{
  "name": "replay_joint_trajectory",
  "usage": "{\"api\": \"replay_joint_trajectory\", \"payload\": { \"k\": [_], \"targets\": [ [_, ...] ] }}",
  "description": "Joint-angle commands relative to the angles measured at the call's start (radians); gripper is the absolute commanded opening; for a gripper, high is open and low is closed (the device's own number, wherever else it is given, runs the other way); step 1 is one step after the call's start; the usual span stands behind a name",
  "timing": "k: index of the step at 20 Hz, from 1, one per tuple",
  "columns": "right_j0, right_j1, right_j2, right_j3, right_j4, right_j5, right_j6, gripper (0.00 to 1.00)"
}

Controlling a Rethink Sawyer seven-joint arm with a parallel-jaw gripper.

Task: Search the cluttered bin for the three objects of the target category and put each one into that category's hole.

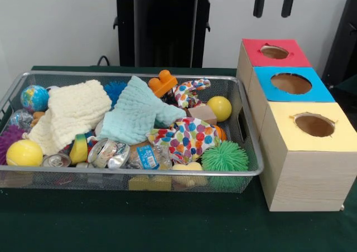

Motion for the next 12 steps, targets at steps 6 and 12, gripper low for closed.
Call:
{"api": "replay_joint_trajectory", "payload": {
  "k": [6, 12],
  "targets": [
    [-0.029, 0.206, -0.017, -0.275, -0.003, 0.157, 0.191, 1.00],
    [-0.033, 0.260, -0.041, -0.357, -0.027, 0.168, 0.174, 1.00]
  ]
}}
